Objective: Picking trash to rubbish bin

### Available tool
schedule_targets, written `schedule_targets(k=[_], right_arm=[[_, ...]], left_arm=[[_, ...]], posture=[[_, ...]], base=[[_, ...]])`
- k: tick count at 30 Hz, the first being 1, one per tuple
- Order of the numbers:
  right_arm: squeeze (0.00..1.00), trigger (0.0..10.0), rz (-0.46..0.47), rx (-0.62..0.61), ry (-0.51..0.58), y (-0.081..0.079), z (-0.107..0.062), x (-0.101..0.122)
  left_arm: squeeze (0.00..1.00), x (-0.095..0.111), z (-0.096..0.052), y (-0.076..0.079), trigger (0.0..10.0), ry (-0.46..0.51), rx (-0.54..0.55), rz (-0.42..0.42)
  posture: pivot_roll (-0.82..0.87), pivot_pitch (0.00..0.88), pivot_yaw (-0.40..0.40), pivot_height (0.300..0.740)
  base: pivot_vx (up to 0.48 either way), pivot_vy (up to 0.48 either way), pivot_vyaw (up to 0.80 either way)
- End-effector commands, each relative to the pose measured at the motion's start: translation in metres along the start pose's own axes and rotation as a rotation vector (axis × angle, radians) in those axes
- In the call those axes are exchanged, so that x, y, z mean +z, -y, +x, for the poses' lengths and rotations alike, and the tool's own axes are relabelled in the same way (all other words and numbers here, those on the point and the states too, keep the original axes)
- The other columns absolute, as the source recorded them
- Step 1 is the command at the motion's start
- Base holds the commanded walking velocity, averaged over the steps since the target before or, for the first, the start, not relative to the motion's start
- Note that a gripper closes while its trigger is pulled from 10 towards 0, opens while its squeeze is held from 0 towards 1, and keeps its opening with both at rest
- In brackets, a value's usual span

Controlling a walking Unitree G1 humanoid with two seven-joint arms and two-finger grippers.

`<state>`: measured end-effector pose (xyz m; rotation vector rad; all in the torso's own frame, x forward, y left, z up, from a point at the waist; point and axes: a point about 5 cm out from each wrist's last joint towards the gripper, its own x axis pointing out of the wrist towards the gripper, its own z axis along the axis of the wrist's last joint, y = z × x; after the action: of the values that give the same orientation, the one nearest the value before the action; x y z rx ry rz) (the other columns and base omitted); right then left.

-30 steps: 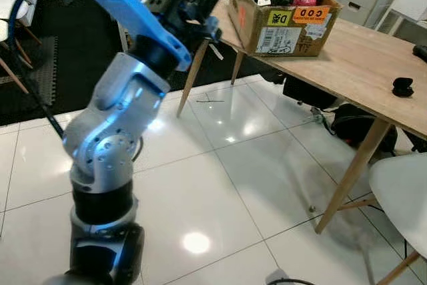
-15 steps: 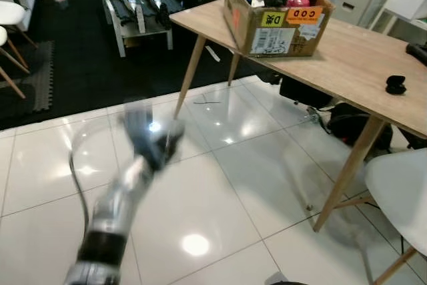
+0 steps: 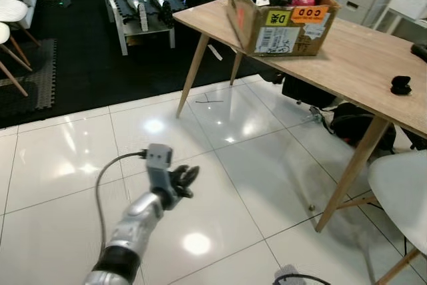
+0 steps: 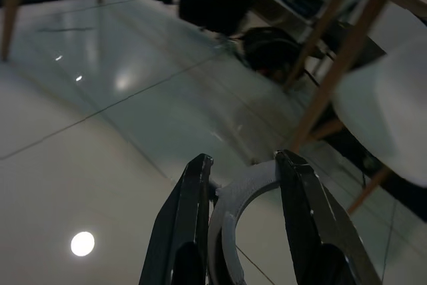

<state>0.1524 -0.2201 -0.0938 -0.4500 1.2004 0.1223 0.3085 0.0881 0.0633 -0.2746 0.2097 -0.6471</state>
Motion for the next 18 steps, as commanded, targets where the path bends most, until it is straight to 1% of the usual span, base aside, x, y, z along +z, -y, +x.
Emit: schedule_targets(k=[1, 4, 6, 8, 10, 11, 13, 16, 18], right_arm=[[0.0, 10.0, 0.027, -0.025, 0.009, 0.008, 0.0, 0.0], [0.0, 10.0, 0.04, -0.048, 0.001, 0.016, -0.001, -0.001], [0.0, 10.0, 0.09, -0.063, -0.029, 0.021, -0.002, -0.011], [0.0, 10.0, 0.115, -0.071, -0.052, 0.023, -0.003, -0.02], [0.0, 10.0, 0.105, -0.067, -0.07, 0.022, -0.003, -0.027], [0.0, 10.0, 0.081, -0.062, -0.08, 0.02, -0.003, -0.029], [0.0, 10.0, 0.072, -0.05, -0.084, 0.016, -0.003, -0.031], [0.0, 10.0, 0.079, -0.042, -0.074, 0.012, -0.002, -0.027], [0.0, 10.0, 0.083, -0.034, -0.052, 0.008, -0.001, -0.02]], left_arm=[[0.0, 0.0, 0.008, 0.011, 10.0, 0.007, -0.061, 0.025], [0.0, 0.004, 0.016, 0.018, 10.0, 0.017, -0.089, 0.042], [0.0, 0.014, 0.019, 0.022, 10.0, 0.069, -0.103, 0.035], [0.0, 0.018, 0.02, 0.024, 10.0, 0.103, -0.107, 0.02], [0.0, 0.017, 0.02, 0.024, 10.0, 0.108, -0.105, 0.031], [0.0, 0.015, 0.02, 0.025, 10.0, 0.104, -0.11, 0.045], [0.0, 0.014, 0.02, 0.023, 10.0, 0.093, -0.104, 0.078], [0.0, 0.018, 0.02, 0.022, 10.0, 0.113, -0.098, 0.089], [0.0, 0.021, 0.019, 0.015, 10.0, 0.109, -0.051, 0.135]], posture=[[-0.05, 0.09, -0.034, 0.74], [-0.04, 0.092, -0.044, 0.74], [-0.03, 0.084, -0.041, 0.74], [-0.02, 0.083, -0.038, 0.74], [-0.01, 0.084, -0.041, 0.74], [0.0, 0.085, -0.044, 0.74], [0.0, 0.073, -0.042, 0.74], [0.0, 0.079, -0.034, 0.74], [-0.02, 0.081, -0.015, 0.74]], base=[[0.0, 0.0, 0.0], [0.0, 0.0, 0.0], [0.0, 0.0, 0.0], [0.0, 0.0, 0.0], [0.0, 0.0, 0.0], [0.0, 0.0, 0.0], [0.0, 0.0, -0.8], [0.0, 0.0, -0.8], [0.0, 0.0, -0.8]])
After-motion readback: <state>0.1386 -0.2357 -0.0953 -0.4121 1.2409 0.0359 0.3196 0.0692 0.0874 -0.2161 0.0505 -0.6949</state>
